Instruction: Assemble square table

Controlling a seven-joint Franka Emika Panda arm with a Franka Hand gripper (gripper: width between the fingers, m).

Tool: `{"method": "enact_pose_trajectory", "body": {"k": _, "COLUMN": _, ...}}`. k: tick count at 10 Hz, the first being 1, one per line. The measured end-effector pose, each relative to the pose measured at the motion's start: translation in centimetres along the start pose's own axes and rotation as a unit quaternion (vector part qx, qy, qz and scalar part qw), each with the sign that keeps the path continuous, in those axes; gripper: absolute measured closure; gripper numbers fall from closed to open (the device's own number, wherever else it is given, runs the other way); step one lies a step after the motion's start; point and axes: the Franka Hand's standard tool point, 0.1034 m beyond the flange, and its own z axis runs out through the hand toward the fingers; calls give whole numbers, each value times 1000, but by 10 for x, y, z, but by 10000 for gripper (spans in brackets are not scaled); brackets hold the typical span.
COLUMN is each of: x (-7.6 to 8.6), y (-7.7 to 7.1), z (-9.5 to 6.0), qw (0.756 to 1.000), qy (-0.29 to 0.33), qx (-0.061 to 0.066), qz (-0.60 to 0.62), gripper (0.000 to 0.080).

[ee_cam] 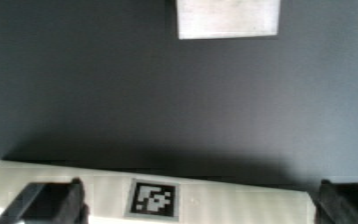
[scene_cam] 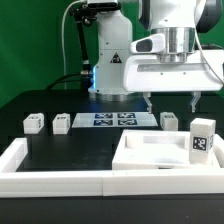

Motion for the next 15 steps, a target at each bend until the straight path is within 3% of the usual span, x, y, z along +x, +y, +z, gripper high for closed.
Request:
{"method": "enact_pose_trajectory", "body": {"k": 6, "x": -2, "y": 0, "z": 1, "qw": 1000, "qy": -13, "qx": 0, "qz": 1, "gripper": 150}}
{"method": "enact_pose_trajectory", "body": {"k": 9, "x": -8, "y": -3, "z": 1, "qw": 993, "qy": -122, "qx": 6, "qz": -6, "gripper": 150}}
{"method": "enact_pose_trajectory", "body": {"k": 11, "x": -10, "y": 1, "z": -6, "qw": 983, "qy": -179, "qx": 22, "qz": -48, "gripper": 150}}
{"method": "enact_pose_trajectory", "body": {"k": 15, "x": -18, "y": 0, "z": -8, "qw": 951, "qy": -304, "qx": 25, "qz": -40, "gripper": 150}}
